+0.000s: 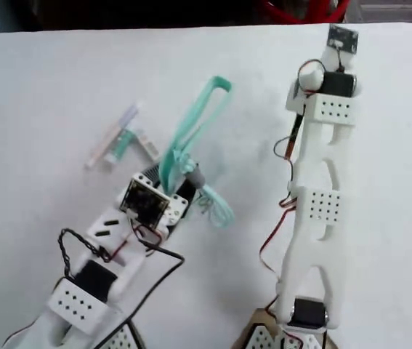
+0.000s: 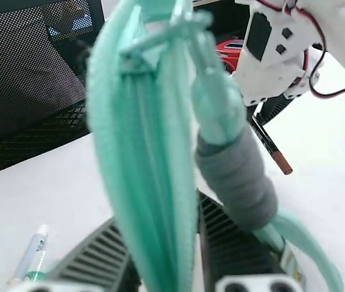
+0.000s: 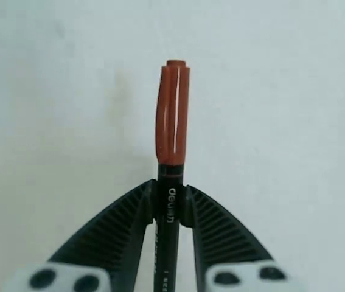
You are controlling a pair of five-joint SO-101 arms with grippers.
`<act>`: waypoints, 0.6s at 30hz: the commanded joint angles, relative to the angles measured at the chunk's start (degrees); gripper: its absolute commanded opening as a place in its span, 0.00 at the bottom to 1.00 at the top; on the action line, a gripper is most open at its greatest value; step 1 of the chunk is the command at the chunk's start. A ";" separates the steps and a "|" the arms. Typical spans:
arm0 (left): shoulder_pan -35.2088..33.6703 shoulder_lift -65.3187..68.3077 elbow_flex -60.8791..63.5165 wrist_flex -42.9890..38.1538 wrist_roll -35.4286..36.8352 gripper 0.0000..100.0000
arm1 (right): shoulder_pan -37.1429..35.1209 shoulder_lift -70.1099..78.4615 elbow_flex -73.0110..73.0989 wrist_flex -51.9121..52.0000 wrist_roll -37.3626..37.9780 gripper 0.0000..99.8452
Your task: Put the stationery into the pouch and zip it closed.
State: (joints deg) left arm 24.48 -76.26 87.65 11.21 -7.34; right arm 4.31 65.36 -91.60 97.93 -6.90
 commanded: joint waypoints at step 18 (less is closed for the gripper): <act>-1.54 -0.75 -1.93 -1.58 -0.53 0.11 | -0.84 -34.68 14.07 1.01 0.79 0.02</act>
State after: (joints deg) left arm 23.43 -76.26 87.65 11.21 -7.34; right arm 5.36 39.34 -83.25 98.55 -6.90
